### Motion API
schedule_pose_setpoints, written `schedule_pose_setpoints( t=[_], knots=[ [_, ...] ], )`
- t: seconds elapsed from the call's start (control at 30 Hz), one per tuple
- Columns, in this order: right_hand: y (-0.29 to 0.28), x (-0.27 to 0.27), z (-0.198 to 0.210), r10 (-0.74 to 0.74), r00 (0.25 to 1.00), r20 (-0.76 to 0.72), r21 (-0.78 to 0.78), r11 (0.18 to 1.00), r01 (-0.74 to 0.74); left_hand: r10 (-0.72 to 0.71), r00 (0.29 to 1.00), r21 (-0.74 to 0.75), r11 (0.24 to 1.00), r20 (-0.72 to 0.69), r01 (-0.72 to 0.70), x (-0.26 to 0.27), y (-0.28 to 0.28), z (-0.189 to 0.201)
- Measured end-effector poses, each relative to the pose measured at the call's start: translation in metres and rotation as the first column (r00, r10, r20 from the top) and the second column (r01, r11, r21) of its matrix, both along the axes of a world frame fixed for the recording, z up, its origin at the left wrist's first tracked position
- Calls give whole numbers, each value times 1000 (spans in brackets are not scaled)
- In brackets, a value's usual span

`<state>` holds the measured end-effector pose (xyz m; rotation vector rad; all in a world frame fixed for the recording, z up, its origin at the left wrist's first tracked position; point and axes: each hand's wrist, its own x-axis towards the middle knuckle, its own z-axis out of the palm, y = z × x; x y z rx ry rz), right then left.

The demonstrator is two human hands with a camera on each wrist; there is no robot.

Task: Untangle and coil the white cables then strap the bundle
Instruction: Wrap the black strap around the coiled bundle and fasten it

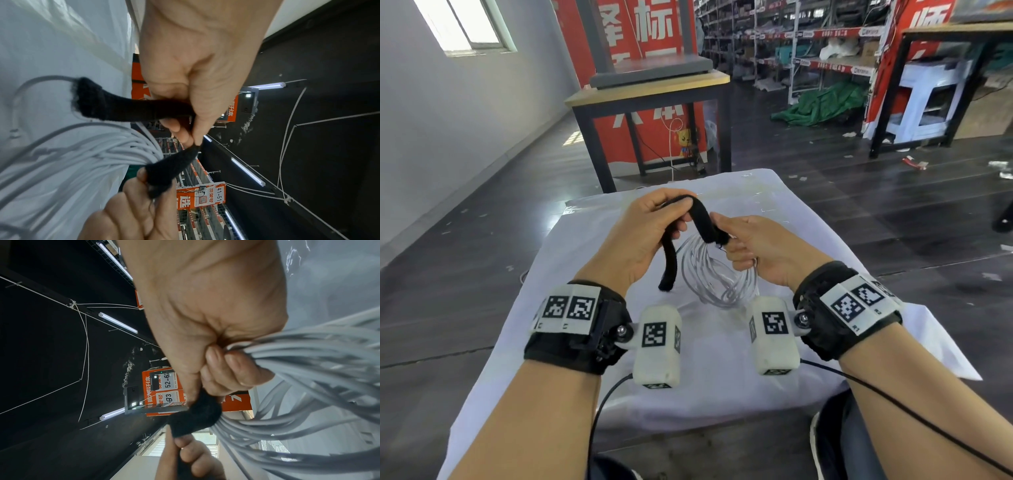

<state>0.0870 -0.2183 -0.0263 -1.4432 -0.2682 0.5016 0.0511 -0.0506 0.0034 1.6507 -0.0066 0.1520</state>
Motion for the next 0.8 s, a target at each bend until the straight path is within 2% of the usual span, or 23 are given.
schedule_pose_setpoints(
  t=[0.1,0.17,0.23,0.3,0.4,0.47,0.5,0.53,0.6,0.63,0.7,0.73,0.8],
  knots=[
    [1,0,1,-19,1000,9,-16,1000,19,-61,995,150,988,80,48,-7,1,9],
    [2,0,1,-29,1000,11,-26,999,29,-216,972,269,945,97,183,-16,0,18],
    [2,1,1,-32,999,17,-38,999,32,-374,927,365,865,14,344,-24,-1,26],
    [2,1,1,-43,999,24,-54,998,44,-444,889,448,775,-114,445,-28,-3,30],
    [5,0,0,-89,996,2,-64,994,89,-405,871,614,622,-277,485,-28,-8,26],
    [5,1,-1,-113,994,1,-66,991,113,-392,868,671,558,-304,488,-27,-13,23],
    [5,1,-1,-109,994,13,-72,991,110,-403,867,663,567,-294,489,-27,-15,22],
    [4,1,-1,-101,994,31,-82,991,103,-419,868,628,607,-267,487,-27,-16,22],
    [4,1,-2,-67,995,76,-112,991,75,-431,891,498,746,-144,441,-26,-18,23],
    [4,0,-2,-42,995,90,-120,991,53,-393,918,427,821,-57,378,-25,-18,24],
    [4,-1,-1,-7,998,70,-114,993,15,-212,970,329,930,115,165,-19,-13,24],
    [5,-1,0,9,998,68,-117,993,-1,-95,979,305,952,182,36,-15,-8,23],
    [5,-3,2,64,993,97,-153,987,-49,93,962,284,944,256,-167,-7,1,18]
  ],
)
